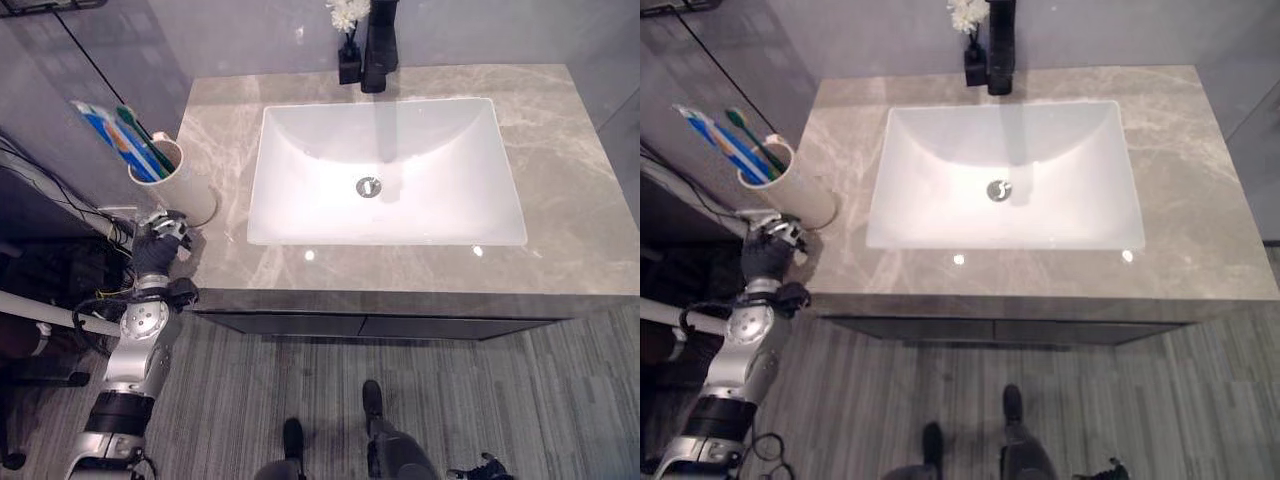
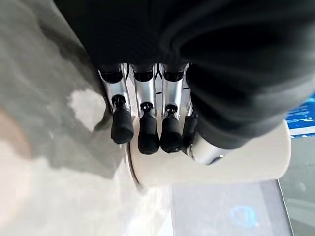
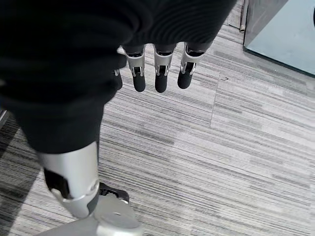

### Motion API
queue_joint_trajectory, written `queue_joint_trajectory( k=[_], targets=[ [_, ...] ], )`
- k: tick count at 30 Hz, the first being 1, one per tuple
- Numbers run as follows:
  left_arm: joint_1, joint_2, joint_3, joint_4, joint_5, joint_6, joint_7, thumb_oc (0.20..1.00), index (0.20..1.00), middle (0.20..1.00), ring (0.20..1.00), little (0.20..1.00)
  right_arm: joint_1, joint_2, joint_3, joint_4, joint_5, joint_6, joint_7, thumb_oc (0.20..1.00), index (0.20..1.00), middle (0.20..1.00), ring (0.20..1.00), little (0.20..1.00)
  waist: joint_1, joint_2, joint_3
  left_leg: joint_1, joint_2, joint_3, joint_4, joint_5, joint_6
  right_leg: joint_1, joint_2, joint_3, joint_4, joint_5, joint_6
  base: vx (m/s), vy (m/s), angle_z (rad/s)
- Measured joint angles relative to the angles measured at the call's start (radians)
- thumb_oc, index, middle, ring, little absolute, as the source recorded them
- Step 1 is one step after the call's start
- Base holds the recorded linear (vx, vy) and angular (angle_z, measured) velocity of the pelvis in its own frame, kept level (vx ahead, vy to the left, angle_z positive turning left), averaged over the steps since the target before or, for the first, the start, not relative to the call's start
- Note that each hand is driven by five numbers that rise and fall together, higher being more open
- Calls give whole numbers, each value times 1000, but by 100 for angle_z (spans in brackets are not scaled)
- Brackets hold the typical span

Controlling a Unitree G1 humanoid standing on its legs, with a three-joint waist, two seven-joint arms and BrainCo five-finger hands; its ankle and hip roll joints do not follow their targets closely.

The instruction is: Put brush and paste in cup on sink, flatten towel.

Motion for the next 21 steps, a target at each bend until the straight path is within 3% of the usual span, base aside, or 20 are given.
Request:
queue_joint_trajectory(
  k=[12,21],
  targets=[
    [-286,113,-78,155,19,-29,70,200,200,200,200,200,-51,3,58,-41,2,-7,-6,1000,1000,1000,1000,1000,-37,-22,56,-68,5,7,0,13,-10,-71,11,6,0,18,-14,-5,-13,-2],
    [-209,107,-76,128,19,-26,62,200,200,200,200,200,-60,3,66,-43,-3,-6,-21,1000,1000,1000,1000,1000,-52,-19,54,-16,13,28,-1,12,-11,-27,17,20,0,14,-17,54,-4,-5]
  ],
)
